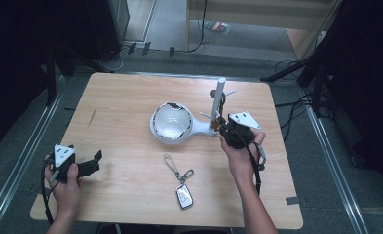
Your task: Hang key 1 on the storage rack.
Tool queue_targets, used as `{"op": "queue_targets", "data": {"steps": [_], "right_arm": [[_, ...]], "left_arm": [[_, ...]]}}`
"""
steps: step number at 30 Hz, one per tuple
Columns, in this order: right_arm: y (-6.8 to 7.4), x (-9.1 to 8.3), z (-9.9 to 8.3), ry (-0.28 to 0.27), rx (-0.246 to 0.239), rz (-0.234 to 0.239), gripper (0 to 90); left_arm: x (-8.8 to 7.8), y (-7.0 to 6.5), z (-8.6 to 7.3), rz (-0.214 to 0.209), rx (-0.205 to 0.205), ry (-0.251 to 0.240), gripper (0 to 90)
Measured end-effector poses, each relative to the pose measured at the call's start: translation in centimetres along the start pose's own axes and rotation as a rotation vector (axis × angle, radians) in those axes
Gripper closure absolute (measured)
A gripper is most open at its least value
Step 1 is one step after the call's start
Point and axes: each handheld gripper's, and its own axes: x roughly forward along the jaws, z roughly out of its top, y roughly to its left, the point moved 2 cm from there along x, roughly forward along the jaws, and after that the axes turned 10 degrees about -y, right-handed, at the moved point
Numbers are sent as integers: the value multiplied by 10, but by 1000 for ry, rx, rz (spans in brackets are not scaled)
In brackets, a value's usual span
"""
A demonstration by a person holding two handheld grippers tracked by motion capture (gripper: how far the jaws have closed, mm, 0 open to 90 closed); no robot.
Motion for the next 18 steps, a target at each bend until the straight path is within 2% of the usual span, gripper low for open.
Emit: {"op": "queue_targets", "data": {"steps": [2, 6, 12, 15, 17, 18], "right_arm": [[-1, -2, -1, 23, -6, 4, 651], [-1, -6, -6, 33, -32, -1, 603], [-3, -10, -12, 58, -30, 21, 545], [-3, -12, -14, 91, -35, 34, 500], [-4, -14, -15, 131, -18, 43, 475], [-4, -14, -15, 131, -18, 43, 475]], "left_arm": [[0, 0, 0, -1, -1, -3, 0], [0, 0, 0, -2, 1, -2, 0], [0, -1, 0, 2, 7, -1, 0], [0, -1, 0, 2, 7, 0, 0], [0, -1, 0, 1, 9, -1, 0], [0, -1, 0, 1, 10, -1, 0]]}}
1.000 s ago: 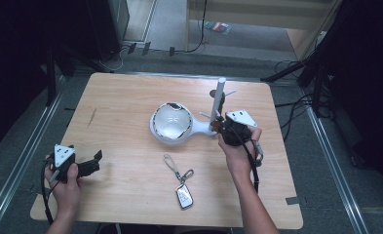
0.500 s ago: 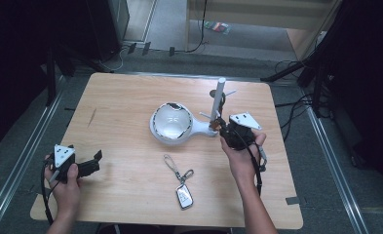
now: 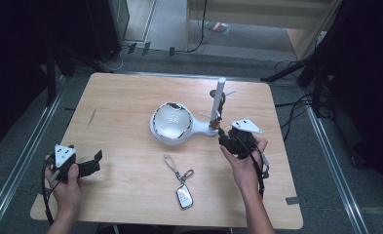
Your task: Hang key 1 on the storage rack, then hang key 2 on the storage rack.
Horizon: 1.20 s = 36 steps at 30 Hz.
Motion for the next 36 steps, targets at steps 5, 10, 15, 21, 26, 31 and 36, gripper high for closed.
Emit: {"op": "queue_targets", "data": {"steps": [5, 10, 15, 21, 26, 31, 36], "right_arm": [[1, -1, -3, 75, 11, 27, 454], [0, -4, -5, 101, 12, 43, 434], [-1, -5, -6, 140, 16, 65, 427], [-1, -5, -9, 185, 40, 117, 469], [6, -3, -11, 231, 25, 173, 494], [17, -3, -10, 279, -17, 219, 505], [26, -2, -10, 329, -33, 237, 505]], "left_arm": [[0, 0, 0, -2, 2, 2, 0], [0, -1, 0, 0, 10, 5, 0], [0, -1, 0, -2, 10, 6, 0], [1, -1, 0, -4, 17, 8, 0], [1, -1, 0, -4, 18, 9, 0], [1, -2, 0, -5, 19, 9, 0], [1, -2, 0, -6, 17, 8, 0]]}}
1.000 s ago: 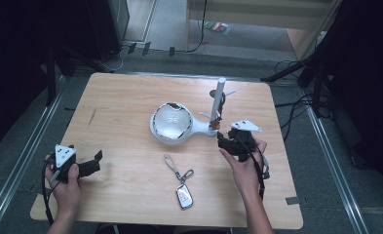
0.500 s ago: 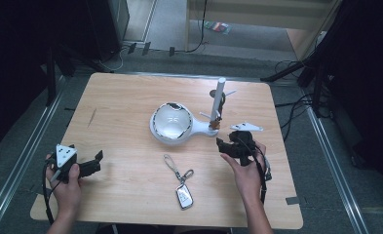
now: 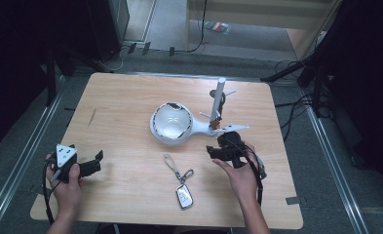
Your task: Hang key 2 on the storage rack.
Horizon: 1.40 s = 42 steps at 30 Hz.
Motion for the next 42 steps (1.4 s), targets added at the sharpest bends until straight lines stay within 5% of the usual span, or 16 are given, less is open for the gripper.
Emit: {"op": "queue_targets", "data": {"steps": [5, 14, 42], "right_arm": [[10, 4, 2, 59, 21, 61, 521], [36, 11, 6, 114, -54, 64, 533], [81, 35, -5, 247, -125, 133, 592]], "left_arm": [[0, 0, 0, 0, -1, -1, 0], [0, 0, 0, -1, -1, -2, 0], [0, 0, 0, -5, -6, -1, 0]]}}
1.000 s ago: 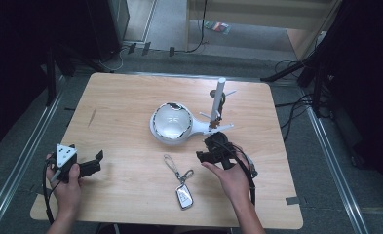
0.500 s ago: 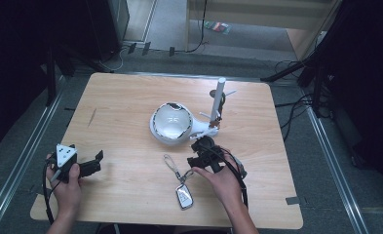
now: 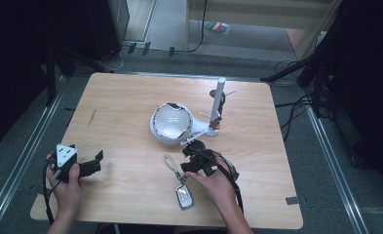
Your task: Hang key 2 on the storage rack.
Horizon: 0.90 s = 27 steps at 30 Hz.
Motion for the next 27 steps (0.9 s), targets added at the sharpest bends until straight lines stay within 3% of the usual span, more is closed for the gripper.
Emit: {"op": "queue_targets", "data": {"steps": [19, 27], "right_arm": [[20, 14, -2, 60, -24, 69, 697], [24, 17, -3, 71, -25, 76, 745]], "left_arm": [[0, 0, 0, -2, -1, 1, 0], [0, 0, 0, -3, -3, -2, 0]]}}
